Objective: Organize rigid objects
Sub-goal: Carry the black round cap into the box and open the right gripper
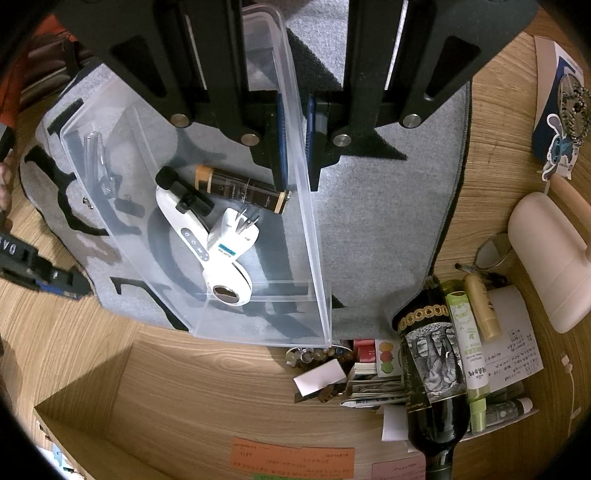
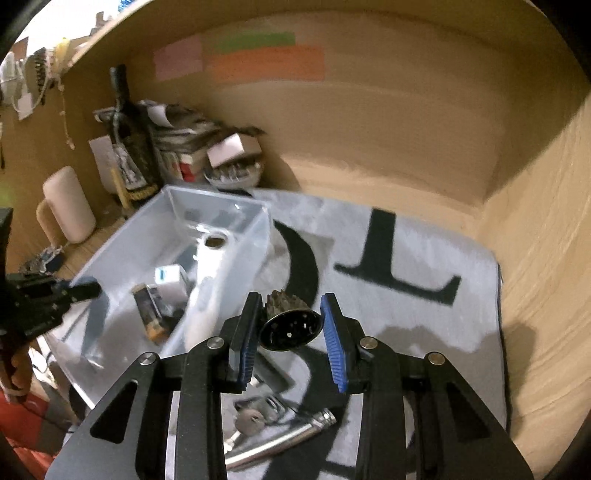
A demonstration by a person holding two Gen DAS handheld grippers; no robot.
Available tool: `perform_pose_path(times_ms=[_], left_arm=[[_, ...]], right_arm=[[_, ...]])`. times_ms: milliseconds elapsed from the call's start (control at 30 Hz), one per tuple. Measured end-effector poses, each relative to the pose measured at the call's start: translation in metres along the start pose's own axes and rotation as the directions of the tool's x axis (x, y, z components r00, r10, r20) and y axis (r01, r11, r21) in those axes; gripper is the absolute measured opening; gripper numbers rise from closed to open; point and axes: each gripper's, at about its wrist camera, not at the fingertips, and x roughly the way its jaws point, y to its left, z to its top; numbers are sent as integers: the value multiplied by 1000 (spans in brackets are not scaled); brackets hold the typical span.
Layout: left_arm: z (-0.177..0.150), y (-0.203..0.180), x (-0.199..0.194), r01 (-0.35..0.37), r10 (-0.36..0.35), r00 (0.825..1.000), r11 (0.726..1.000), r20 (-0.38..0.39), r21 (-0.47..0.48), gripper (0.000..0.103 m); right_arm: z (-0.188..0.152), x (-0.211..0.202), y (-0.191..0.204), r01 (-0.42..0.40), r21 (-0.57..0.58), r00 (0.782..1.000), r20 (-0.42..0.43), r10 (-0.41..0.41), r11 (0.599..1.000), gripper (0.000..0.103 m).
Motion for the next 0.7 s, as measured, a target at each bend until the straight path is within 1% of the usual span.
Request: perform_pose_path(times_ms=[167, 367, 533, 700], left_arm=[[0, 0, 0, -1, 1, 1000, 1000, 0, 0, 8], [0, 1, 0, -1, 1, 1000, 1000, -1, 1, 8], [0, 0, 0, -1, 1, 1000, 1000, -1, 2, 8], [0, -1, -1, -1, 1, 1000, 1000, 0, 1, 8]], right_arm=[[15, -6, 17, -29, -32, 999, 43, 30, 999, 30], [24, 0, 38, -78, -73, 995, 55, 82, 994, 30], [24, 17, 56, -120, -100, 992, 17, 122, 988, 30], [19, 39, 71, -167, -121, 985, -59, 161, 978, 30]])
